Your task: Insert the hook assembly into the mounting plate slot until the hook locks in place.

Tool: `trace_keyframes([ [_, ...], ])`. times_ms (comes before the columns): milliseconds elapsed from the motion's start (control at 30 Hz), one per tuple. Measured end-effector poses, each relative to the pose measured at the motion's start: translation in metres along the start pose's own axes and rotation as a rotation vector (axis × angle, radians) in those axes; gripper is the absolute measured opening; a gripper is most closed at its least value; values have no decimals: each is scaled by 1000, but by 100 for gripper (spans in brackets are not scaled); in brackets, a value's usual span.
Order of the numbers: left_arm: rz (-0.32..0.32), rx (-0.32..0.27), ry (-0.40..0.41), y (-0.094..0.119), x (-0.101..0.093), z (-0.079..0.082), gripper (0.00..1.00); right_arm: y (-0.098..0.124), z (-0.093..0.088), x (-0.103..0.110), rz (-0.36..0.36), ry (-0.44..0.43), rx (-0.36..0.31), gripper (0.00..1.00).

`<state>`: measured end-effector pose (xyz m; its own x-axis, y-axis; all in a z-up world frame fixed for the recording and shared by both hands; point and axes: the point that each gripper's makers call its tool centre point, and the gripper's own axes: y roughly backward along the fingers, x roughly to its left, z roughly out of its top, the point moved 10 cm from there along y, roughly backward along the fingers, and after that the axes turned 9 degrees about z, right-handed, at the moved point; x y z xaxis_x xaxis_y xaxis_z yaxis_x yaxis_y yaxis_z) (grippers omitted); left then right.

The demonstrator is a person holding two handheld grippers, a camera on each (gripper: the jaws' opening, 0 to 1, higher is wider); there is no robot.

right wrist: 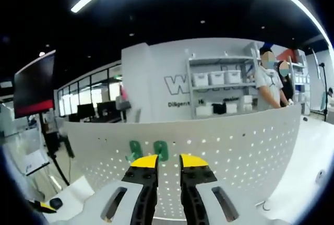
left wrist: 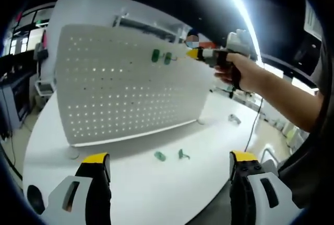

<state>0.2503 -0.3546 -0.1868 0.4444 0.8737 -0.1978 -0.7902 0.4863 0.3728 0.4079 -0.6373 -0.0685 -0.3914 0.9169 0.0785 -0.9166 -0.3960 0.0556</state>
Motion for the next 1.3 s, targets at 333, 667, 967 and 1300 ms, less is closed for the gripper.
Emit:
trace_keyframes([
  [333,-26,0,-13,-2,-9,-1,96,45,-24,-6,-20,60,56,14],
  [667,-26,-1,-25,4,-10,-1,96,84,-81,6,14,81,201,14],
  [967,-19,16,-10,9,-8,-4,96,118,-123,15,57,73,340,16],
  [1300,-23,72,-3,15,-12,-15,97,144,-171,30,119,10,485,17],
])
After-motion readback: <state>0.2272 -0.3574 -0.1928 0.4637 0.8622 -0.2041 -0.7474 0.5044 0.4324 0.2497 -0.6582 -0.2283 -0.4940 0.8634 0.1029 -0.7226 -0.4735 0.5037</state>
